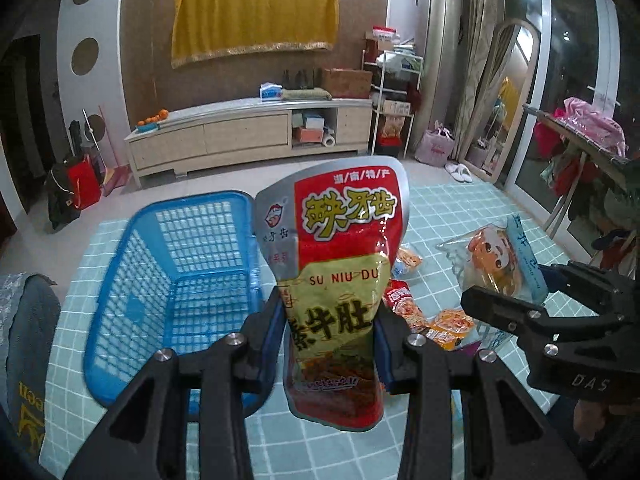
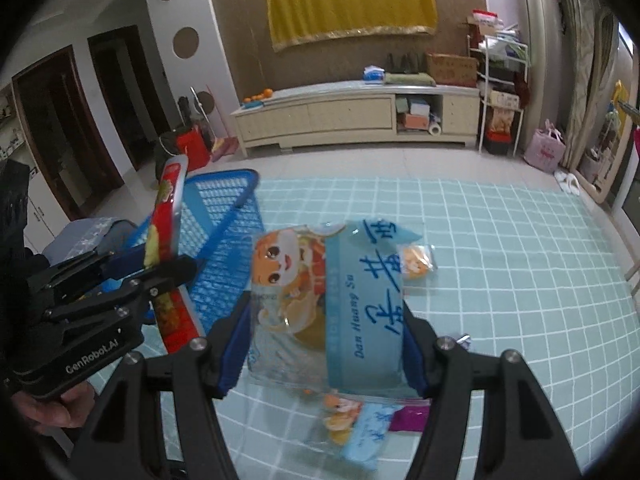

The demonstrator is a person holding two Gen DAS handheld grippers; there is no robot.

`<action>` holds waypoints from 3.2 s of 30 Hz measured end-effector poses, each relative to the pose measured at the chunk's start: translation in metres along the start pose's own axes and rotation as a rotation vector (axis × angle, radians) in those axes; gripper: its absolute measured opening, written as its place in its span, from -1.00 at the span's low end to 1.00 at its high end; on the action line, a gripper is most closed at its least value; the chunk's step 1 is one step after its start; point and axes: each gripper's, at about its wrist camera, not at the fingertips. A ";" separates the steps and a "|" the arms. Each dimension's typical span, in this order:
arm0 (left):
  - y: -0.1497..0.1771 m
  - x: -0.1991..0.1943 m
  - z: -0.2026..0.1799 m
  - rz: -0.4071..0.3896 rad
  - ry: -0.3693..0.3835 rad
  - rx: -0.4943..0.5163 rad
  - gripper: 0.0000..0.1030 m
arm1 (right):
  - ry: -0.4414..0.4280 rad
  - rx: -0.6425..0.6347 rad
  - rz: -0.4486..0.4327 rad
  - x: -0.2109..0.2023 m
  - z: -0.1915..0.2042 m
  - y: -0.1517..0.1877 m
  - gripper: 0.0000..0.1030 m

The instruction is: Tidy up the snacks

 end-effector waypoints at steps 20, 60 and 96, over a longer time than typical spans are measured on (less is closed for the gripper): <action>-0.005 -0.021 0.108 -0.022 -0.060 -0.060 -0.28 | -0.066 -0.097 0.023 0.042 0.091 -0.023 0.34; -0.033 0.089 0.141 0.085 -0.043 -0.052 0.44 | -0.102 -0.144 0.156 0.157 0.111 -0.086 0.37; 0.021 -0.036 0.049 -0.141 -0.048 -0.080 0.55 | 0.026 -0.098 -0.064 0.001 0.073 -0.016 0.83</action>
Point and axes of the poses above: each gripper's, at about its wrist camera, not at the fingertips, and x roughly the way its jaws point, z to its left, y to its underside
